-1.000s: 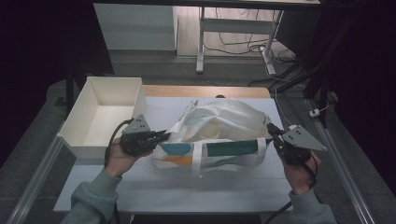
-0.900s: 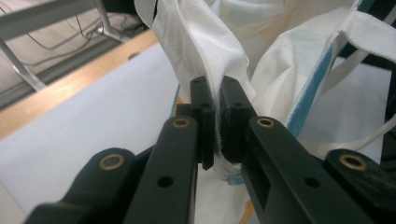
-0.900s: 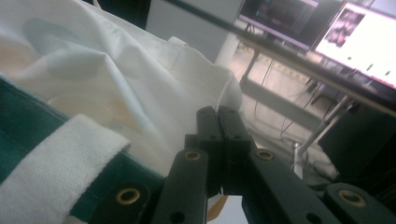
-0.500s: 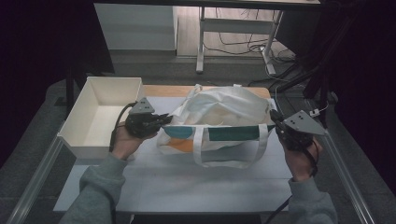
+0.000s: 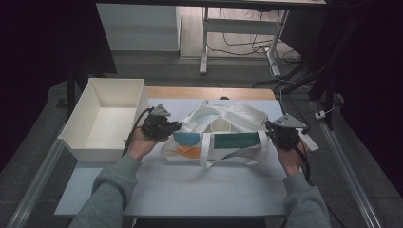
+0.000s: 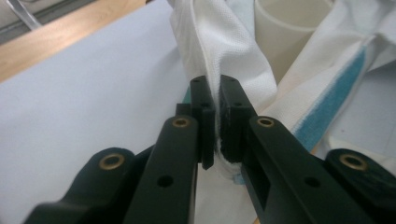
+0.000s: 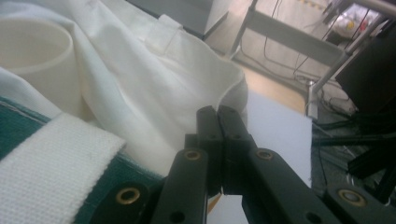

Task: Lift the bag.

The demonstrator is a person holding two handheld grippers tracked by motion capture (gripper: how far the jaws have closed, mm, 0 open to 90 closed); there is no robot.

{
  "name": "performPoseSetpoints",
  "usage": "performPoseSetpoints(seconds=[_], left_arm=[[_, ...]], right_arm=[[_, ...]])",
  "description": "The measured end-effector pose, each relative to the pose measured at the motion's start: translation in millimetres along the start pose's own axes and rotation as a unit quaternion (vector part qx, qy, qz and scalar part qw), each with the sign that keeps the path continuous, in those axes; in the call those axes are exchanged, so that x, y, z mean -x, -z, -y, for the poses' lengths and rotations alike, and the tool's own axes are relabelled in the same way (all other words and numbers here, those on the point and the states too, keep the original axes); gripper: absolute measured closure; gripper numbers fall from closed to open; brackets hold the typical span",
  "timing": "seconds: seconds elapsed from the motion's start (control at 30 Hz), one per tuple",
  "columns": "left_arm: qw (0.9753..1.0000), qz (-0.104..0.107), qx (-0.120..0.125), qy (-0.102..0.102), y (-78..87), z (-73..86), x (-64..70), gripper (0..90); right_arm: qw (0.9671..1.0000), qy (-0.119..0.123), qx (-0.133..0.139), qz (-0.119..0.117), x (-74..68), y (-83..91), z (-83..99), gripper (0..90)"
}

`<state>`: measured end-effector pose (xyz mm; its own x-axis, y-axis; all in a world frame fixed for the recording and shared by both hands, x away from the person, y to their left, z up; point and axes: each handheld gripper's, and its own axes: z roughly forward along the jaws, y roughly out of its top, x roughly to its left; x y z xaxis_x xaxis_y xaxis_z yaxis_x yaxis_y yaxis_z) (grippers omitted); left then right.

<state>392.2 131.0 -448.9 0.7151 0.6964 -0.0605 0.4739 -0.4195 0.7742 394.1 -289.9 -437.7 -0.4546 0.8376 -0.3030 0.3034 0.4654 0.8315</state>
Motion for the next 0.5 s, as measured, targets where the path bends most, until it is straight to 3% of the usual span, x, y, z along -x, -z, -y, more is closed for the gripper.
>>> performPoseSetpoints(seconds=[0.13,0.4,0.47,0.5], left_arm=[[1.0000,0.002,-0.007,0.002,-6.6,3.8,-0.3,85.9],[0.9999,0.009,-0.005,0.005,-6.7,3.3,-1.3,84.6],[1.0000,0.007,0.001,0.007,-3.9,2.6,-0.2,80.0],[0.9999,0.005,0.008,0.008,-1.4,2.0,1.4,71.8]], right_arm=[[0.9999,0.001,-0.011,-0.005,-1.8,-7.9,5.2,88.5],[0.9999,-0.005,-0.006,-0.014,0.2,-11.1,4.9,88.1],[0.9997,-0.013,-0.002,-0.021,1.2,-9.3,4.8,86.4],[0.9995,-0.018,0.004,-0.025,2.1,-6.4,4.2,80.0]])
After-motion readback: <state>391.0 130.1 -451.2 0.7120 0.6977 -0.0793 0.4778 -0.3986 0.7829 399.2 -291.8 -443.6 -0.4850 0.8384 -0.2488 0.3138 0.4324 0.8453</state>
